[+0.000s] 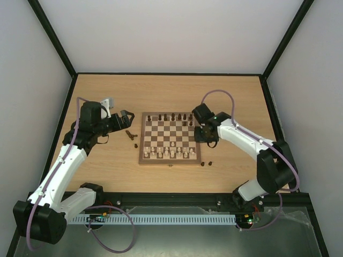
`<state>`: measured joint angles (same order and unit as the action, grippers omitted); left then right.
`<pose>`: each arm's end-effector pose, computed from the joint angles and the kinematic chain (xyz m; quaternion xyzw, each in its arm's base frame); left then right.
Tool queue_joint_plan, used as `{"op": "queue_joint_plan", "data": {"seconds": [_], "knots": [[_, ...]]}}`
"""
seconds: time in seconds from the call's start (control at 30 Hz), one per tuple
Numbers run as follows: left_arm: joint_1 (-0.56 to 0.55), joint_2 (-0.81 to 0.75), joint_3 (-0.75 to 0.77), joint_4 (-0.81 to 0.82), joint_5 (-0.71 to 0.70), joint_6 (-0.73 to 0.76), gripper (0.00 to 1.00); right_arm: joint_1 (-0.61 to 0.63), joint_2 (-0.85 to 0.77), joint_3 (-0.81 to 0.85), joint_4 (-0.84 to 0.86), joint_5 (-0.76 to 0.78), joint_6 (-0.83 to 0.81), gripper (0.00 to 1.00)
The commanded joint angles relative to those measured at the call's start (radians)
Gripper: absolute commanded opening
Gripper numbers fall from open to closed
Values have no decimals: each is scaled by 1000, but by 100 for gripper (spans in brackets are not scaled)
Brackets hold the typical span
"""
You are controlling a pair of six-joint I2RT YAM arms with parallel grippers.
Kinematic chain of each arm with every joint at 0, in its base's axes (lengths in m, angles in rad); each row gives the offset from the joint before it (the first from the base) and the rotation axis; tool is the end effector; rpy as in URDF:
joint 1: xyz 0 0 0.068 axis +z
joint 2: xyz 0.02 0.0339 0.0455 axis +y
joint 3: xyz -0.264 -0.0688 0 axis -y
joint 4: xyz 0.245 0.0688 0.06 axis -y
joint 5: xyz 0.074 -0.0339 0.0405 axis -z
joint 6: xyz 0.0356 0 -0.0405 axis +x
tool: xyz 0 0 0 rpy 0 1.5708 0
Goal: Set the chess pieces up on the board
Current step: Pick up the chess piece at the center of the board, then place the chess piece on the chessboard.
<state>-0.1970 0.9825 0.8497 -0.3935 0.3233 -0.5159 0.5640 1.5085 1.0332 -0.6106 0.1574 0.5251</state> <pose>0.2110 -0.0537 0.3060 -0.0565 0.8573 -0.3025 0.4127 0.2563 0.1555 0.2216 0.0000 0.9679 0.0587 0.2443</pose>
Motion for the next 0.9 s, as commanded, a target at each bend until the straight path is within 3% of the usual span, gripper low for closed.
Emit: {"op": "queue_joint_plan", "data": {"seconds": [0.0,0.43,0.87], "knots": [[5,2,-6,17,14,-1,99,-1,-31,162,-138,-7,-38,8],[5,12,-4,21,4,-1,99,46,310,596,-208,-59,-120,7],[5,27,-15,30,-11,1,99,63,491,684,-185,-60,-139,7]]}}
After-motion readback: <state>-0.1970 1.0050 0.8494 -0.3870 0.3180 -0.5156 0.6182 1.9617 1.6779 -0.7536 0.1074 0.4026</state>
